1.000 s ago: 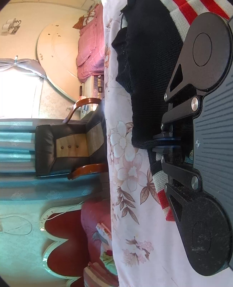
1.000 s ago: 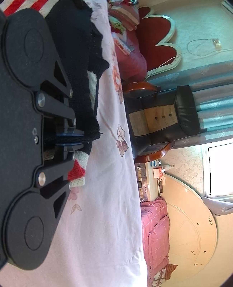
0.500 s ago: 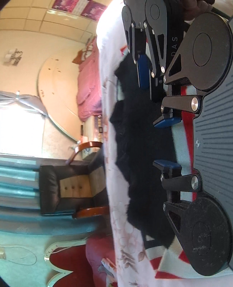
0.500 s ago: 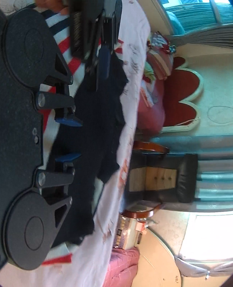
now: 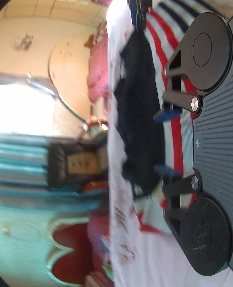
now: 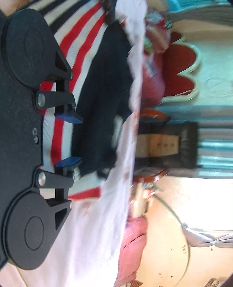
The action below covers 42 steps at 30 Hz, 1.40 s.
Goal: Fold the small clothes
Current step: 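Smooth the folded sweater flat with both open grippers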
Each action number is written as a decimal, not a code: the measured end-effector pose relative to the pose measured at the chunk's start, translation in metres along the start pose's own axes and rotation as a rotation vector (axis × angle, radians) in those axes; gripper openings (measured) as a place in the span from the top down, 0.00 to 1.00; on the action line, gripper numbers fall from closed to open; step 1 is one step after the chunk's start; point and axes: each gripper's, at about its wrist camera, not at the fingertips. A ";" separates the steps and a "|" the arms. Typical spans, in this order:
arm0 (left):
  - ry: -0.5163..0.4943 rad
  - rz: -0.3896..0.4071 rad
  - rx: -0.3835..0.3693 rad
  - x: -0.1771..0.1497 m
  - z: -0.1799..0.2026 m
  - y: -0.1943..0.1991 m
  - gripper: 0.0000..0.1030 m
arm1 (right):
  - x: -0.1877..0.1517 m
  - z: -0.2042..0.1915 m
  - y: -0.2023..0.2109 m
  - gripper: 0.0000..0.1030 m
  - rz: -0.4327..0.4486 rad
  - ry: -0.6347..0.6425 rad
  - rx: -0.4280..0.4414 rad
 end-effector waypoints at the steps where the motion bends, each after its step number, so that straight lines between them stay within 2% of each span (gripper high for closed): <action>1: -0.025 0.013 -0.027 -0.002 0.016 0.005 0.30 | -0.001 -0.009 0.006 0.60 0.008 0.007 0.032; 3: -0.068 0.001 -0.076 -0.008 0.043 0.006 0.30 | -0.005 -0.032 0.008 0.60 -0.019 0.031 0.082; 5: -0.106 -0.027 -0.068 -0.016 0.064 0.003 0.30 | -0.012 -0.051 0.005 0.61 -0.045 0.054 0.118; 6: -0.106 -0.052 -0.048 -0.020 0.065 -0.001 0.30 | -0.016 -0.059 0.004 0.66 -0.061 0.063 0.123; 7: -0.096 -0.075 -0.044 -0.024 0.062 -0.002 0.30 | -0.020 -0.064 0.002 0.66 -0.084 0.072 0.102; 9: -0.104 -0.063 -0.032 -0.032 0.051 0.005 0.30 | -0.026 -0.068 0.004 0.63 -0.086 0.097 0.092; 12: -0.082 -0.056 0.030 -0.040 0.022 0.028 0.28 | -0.033 -0.052 0.017 0.62 -0.086 0.124 0.036; 13: -0.076 -0.063 0.085 -0.043 0.008 0.036 0.27 | -0.036 -0.041 0.023 0.61 -0.092 0.109 -0.004; 14: -0.065 -0.070 0.125 -0.049 -0.006 0.043 0.20 | -0.041 -0.028 0.029 0.59 -0.104 0.088 -0.060; 15: -0.047 -0.071 0.150 -0.055 -0.020 0.049 0.20 | -0.044 -0.013 0.034 0.59 -0.112 0.061 -0.098; 17: -0.020 -0.070 0.111 -0.060 -0.036 0.059 0.22 | -0.054 0.011 0.043 0.61 -0.124 0.012 -0.119; 19: -0.060 -0.064 0.150 -0.054 -0.021 0.065 0.22 | -0.054 0.016 0.052 0.64 -0.114 -0.031 -0.105; 21: -0.063 -0.026 0.108 -0.049 -0.001 0.073 0.22 | -0.051 0.004 0.066 0.60 -0.065 -0.052 -0.108; 23: -0.074 -0.011 0.074 -0.048 0.020 0.075 0.22 | -0.050 -0.015 0.074 0.61 -0.021 -0.070 -0.056; 26: -0.075 -0.043 0.053 -0.053 0.042 0.068 0.22 | -0.052 -0.054 0.069 0.60 -0.036 -0.035 0.000; 28: -0.073 -0.064 0.069 -0.061 0.049 0.065 0.22 | -0.056 -0.073 0.063 0.59 -0.059 -0.001 0.017; 30: -0.068 -0.064 0.089 -0.069 0.042 0.069 0.22 | -0.065 -0.084 0.057 0.59 -0.097 0.041 -0.024; 33: -0.067 -0.076 0.147 -0.077 0.019 0.079 0.22 | -0.081 -0.061 0.062 0.60 -0.135 -0.017 -0.068; 36: -0.025 -0.082 0.135 -0.081 -0.009 0.089 0.22 | -0.095 -0.038 0.083 0.62 -0.139 -0.031 -0.096; 37: -0.032 -0.076 0.155 -0.081 -0.011 0.093 0.22 | -0.096 -0.033 0.091 0.64 -0.133 -0.041 -0.097; 38: -0.033 -0.073 0.163 -0.080 -0.012 0.095 0.22 | -0.094 -0.027 0.101 0.60 -0.103 -0.055 -0.119; 40: -0.005 -0.075 0.156 -0.081 -0.016 0.096 0.22 | -0.091 -0.013 0.118 0.59 -0.031 -0.100 -0.167; 42: 0.013 -0.077 0.164 -0.082 -0.015 0.093 0.22 | -0.090 0.007 0.113 0.59 -0.056 -0.177 -0.180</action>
Point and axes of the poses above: each gripper's, at about its wrist camera, not at the fingertips, and y roughly against the way its jaws point, z to its right, x to its top, and after that the axes turned 1 degree about -z, right-handed
